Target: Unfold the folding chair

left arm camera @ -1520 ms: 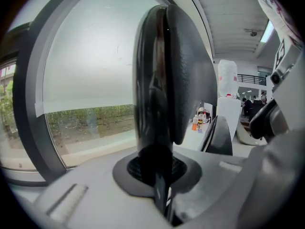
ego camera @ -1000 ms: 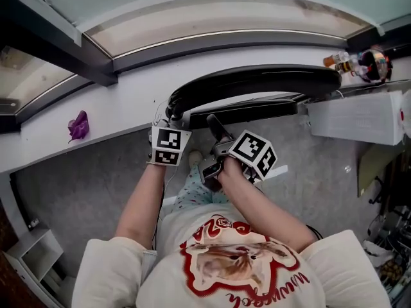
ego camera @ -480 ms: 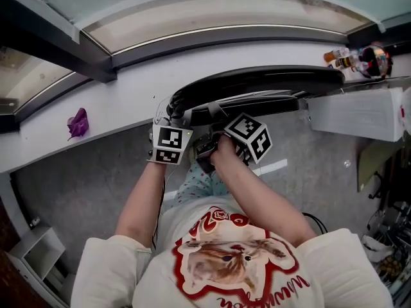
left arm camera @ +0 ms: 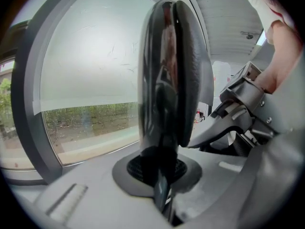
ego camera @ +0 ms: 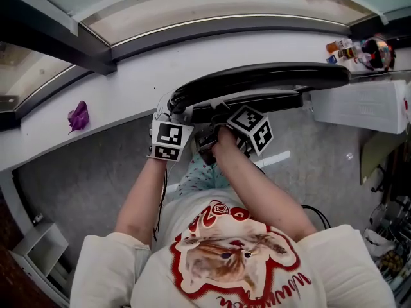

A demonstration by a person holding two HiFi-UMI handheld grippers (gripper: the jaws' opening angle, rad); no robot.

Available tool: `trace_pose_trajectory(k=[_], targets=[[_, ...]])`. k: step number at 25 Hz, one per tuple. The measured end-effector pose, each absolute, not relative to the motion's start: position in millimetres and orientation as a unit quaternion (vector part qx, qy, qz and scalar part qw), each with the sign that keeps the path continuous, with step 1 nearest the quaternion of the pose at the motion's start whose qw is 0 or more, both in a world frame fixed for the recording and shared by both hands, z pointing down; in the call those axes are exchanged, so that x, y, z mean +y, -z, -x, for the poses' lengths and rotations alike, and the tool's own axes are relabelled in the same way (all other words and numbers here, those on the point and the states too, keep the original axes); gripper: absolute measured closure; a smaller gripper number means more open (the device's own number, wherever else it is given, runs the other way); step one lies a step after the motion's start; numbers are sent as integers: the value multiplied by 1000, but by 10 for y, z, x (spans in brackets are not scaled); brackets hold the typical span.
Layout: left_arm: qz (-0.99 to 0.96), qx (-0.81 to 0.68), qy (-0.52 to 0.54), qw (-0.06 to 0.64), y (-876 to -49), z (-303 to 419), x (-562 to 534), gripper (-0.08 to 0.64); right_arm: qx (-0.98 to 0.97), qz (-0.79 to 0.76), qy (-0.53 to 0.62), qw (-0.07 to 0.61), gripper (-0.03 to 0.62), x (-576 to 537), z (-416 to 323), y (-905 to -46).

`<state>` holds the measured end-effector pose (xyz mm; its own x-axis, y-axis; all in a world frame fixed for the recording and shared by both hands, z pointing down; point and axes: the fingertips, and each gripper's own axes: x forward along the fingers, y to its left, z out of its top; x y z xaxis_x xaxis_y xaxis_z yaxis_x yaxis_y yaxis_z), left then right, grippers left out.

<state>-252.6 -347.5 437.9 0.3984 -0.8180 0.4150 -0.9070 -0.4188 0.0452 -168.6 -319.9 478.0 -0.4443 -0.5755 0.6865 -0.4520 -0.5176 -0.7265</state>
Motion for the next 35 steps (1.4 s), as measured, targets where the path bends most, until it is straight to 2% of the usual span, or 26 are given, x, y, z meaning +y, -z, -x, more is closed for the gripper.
trace_pose_trajectory(k=[12,24,35], targets=[[-793,-566,-159,160,-4479,2574,-3441,541,545,501,672,27,373,-2550,1482,-4867],[-743,-631,-155,160,-4681,2633,-3341,552,580,436,685,67,371,-1625,1234,-5258],[-745,-625,-152,175,-4903,2578,-3152,552,586,395,699,110,376,-923,1040,-5760]])
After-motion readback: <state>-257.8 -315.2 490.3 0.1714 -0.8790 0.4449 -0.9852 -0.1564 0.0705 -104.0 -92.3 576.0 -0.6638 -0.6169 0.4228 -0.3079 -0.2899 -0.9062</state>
